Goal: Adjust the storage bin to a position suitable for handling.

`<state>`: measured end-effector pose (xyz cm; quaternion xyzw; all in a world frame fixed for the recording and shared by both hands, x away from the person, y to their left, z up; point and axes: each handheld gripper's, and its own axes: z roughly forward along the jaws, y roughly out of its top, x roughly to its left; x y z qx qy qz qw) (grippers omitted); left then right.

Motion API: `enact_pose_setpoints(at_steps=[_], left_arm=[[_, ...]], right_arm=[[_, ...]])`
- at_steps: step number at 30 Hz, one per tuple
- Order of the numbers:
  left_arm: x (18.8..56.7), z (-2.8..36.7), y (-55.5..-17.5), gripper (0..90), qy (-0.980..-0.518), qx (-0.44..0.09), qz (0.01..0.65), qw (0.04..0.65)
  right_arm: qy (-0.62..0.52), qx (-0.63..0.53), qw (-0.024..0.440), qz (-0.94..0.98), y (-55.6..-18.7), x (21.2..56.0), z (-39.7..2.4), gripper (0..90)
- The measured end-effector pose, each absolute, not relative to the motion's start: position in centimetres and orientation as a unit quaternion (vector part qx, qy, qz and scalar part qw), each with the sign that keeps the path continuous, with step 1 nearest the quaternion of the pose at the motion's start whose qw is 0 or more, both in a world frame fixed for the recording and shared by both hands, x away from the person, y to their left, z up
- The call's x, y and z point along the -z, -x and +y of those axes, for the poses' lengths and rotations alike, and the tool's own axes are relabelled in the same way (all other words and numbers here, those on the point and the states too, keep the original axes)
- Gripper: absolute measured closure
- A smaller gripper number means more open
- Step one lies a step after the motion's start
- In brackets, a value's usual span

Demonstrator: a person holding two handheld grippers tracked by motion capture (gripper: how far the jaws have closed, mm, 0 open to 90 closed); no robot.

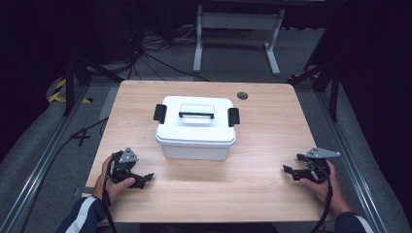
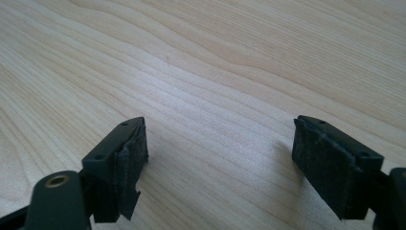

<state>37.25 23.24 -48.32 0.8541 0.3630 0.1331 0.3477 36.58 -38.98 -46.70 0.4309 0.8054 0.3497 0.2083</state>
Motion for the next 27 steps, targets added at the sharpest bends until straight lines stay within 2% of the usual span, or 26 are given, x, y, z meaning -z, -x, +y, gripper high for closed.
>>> enact_pose_setpoints(at_steps=[19, 27], left_arm=[[48.3, 23.3, -37.3, 0.1, -0.855, -0.133, 0.362, 0.347], [48.3, 23.3, -37.3, 0.1, -0.855, -0.133, 0.362, 0.348]], right_arm=[[-0.429, -0.348, 0.205, 0.808, -36.6, 46.6, -39.0, 20.4], [-0.398, -0.329, 0.203, 0.832, -36.4, 45.6, -38.4, 27.0]])
